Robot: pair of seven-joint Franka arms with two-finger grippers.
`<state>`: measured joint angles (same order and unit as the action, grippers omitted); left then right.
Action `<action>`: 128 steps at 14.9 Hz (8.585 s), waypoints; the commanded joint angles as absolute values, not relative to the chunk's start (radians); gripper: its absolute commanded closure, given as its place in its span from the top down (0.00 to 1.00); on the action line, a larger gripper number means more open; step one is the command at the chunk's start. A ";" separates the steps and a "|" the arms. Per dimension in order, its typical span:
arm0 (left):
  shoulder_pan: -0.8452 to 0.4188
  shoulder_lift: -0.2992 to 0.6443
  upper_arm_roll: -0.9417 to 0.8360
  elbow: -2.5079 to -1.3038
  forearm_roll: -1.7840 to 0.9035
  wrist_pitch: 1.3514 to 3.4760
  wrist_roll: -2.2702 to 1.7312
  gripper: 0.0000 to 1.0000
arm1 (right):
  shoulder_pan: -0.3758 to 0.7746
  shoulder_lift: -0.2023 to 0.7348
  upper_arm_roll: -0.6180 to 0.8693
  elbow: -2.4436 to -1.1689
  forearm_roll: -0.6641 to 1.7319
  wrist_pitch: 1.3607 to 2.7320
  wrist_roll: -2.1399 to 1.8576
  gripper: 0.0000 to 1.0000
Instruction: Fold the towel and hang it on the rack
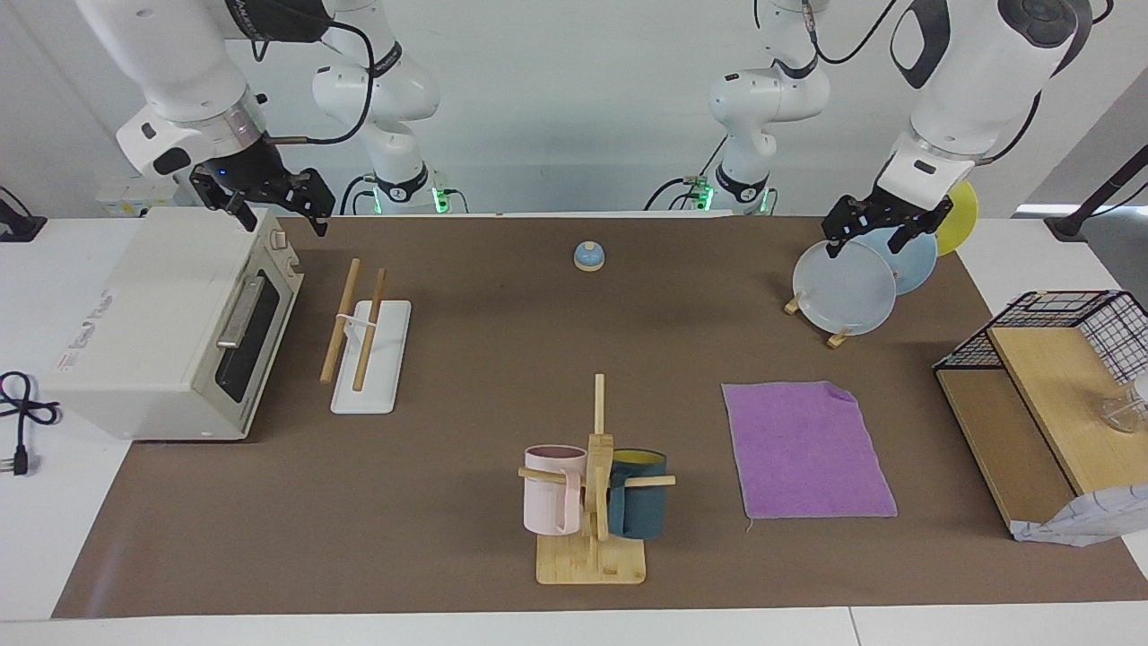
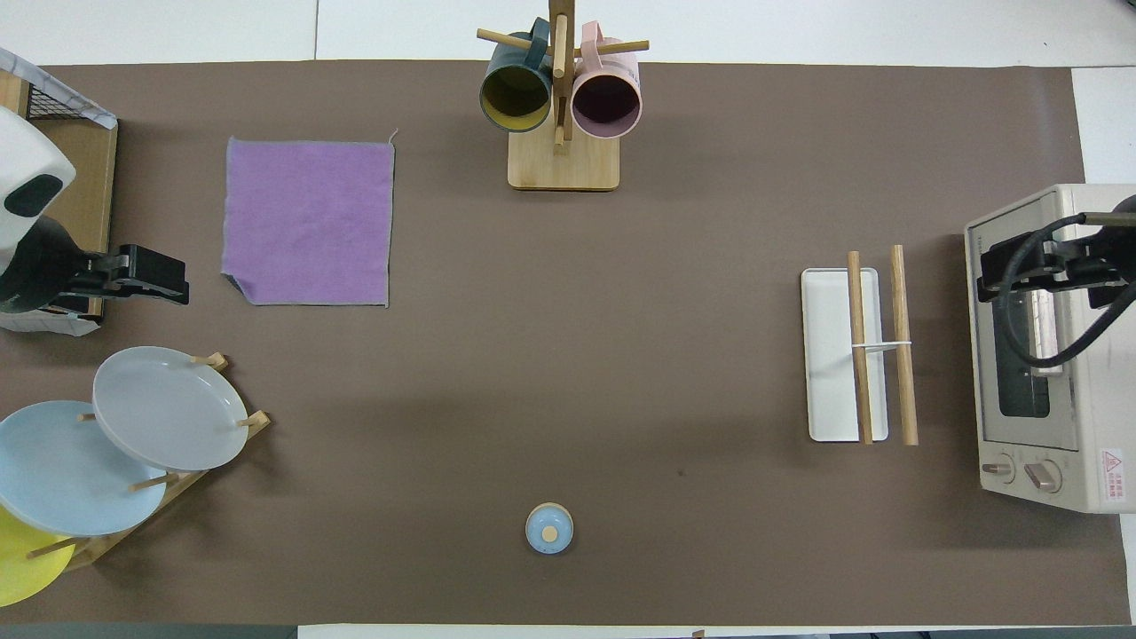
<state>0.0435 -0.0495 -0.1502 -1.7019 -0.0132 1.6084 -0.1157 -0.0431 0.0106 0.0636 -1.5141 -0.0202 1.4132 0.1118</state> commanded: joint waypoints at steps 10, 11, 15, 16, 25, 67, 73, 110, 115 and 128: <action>0.164 0.241 -0.149 -1.945 -0.025 2.206 -0.185 1.00 | -0.051 -0.002 0.072 -1.523 -0.003 1.417 0.100 1.00; 0.166 0.274 -0.149 -1.931 -0.026 2.235 -0.216 1.00 | -0.051 -0.002 0.072 -1.523 -0.003 1.419 0.100 1.00; 0.176 0.359 -0.149 -1.888 -0.026 2.275 -0.296 0.97 | -0.051 -0.002 0.072 -1.523 -0.003 1.420 0.100 1.00; 0.178 0.359 -0.149 -1.888 -0.026 2.273 -0.310 0.95 | -0.051 -0.002 0.072 -1.523 -0.003 1.420 0.100 1.00; 0.183 0.357 -0.150 -1.910 -0.028 2.270 -0.383 0.70 | -0.051 -0.002 0.074 -1.523 -0.003 1.422 0.100 1.00; -0.364 0.319 -0.164 -1.914 0.306 2.241 -0.405 1.00 | -0.048 -0.006 0.075 -1.532 -0.002 1.414 0.100 1.00; -0.263 0.258 -0.166 -1.908 0.017 2.240 -0.296 1.00 | -0.048 -0.006 0.075 -1.532 -0.002 1.414 0.098 1.00; -0.095 0.239 -0.166 -2.158 -0.495 2.493 -0.100 0.00 | -0.049 -0.006 0.072 -1.532 -0.002 1.414 0.100 1.00; -0.094 0.181 -0.156 -1.948 -0.497 2.191 -0.374 0.00 | -0.049 -0.006 0.072 -1.532 -0.002 1.414 0.100 1.00; -0.225 -0.018 -0.204 -1.740 -0.440 2.005 -1.561 0.00 | -0.049 -0.006 0.072 -1.532 -0.002 1.414 0.100 1.00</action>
